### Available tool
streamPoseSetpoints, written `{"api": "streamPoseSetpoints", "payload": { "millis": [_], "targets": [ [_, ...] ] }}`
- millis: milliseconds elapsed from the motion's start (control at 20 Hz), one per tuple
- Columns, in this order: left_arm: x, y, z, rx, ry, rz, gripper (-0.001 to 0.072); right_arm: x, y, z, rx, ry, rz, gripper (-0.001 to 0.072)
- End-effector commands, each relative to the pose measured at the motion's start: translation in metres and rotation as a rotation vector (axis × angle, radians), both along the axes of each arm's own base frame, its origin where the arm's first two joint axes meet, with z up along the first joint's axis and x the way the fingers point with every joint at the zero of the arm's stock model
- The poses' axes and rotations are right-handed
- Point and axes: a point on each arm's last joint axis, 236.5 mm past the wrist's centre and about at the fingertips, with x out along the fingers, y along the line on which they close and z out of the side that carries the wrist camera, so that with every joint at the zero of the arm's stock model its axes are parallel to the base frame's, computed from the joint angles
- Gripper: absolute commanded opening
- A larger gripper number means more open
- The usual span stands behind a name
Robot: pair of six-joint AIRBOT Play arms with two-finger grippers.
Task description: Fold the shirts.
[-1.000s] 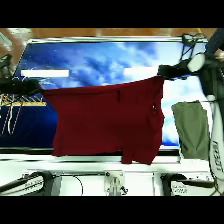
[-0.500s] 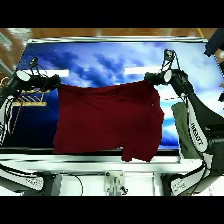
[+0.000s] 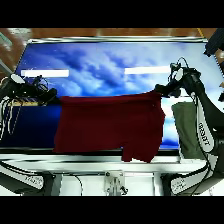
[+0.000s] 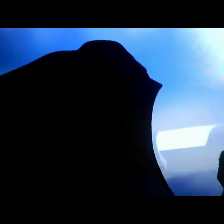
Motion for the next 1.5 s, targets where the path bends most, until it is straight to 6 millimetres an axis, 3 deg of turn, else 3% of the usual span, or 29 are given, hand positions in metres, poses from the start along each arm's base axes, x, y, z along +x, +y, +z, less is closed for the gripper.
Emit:
{"api": "streamPoseSetpoints", "payload": {
  "millis": [0,300,600,750,850,900,950,1000,1050,1100,1250,1450],
  "targets": [
    [-0.024,-0.008,-0.007,-0.038,0.116,-0.033,0.0027,-0.033,-0.001,-0.013,0.001,0.154,0.009,0.0072],
    [-0.027,-0.016,-0.019,-0.044,0.146,-0.048,0.0027,-0.056,0.019,-0.028,-0.007,0.271,0.061,0.0072],
    [-0.043,0.001,-0.025,0.024,0.199,-0.089,0.0027,-0.067,-0.012,-0.029,-0.135,0.321,0.084,0.0072],
    [-0.041,0.002,-0.026,0.026,0.192,-0.083,0.0027,-0.063,0.015,-0.029,-0.031,0.299,0.090,0.0080],
    [-0.041,0.002,-0.026,0.025,0.191,-0.082,0.0029,-0.063,0.022,-0.029,-0.022,0.297,0.101,0.0081],
    [-0.042,0.002,-0.025,0.024,0.193,-0.083,0.0029,-0.065,0.021,-0.029,-0.023,0.304,0.102,0.0154],
    [-0.044,0.001,-0.025,0.021,0.202,-0.088,0.0080,-0.068,0.022,-0.029,-0.019,0.318,0.107,0.0380],
    [-0.048,0.000,-0.023,0.015,0.223,-0.088,0.0274,-0.078,0.024,-0.027,-0.007,0.355,0.150,0.0632],
    [-0.056,0.001,-0.020,0.004,0.263,-0.077,0.0501,-0.090,0.023,-0.022,-0.004,0.408,0.197,0.0668],
    [-0.064,0.001,-0.014,-0.010,0.296,-0.092,0.0564,-0.104,0.019,-0.015,-0.004,0.469,0.234,0.0668],
    [-0.082,0.009,0.017,-0.038,0.335,-0.129,0.0531,-0.129,-0.003,0.019,-0.004,0.544,0.277,0.0667],
    [-0.118,0.020,0.049,0.025,0.291,-0.203,0.0540,-0.139,-0.048,0.067,-0.004,0.419,0.157,0.0666]
  ]
}}
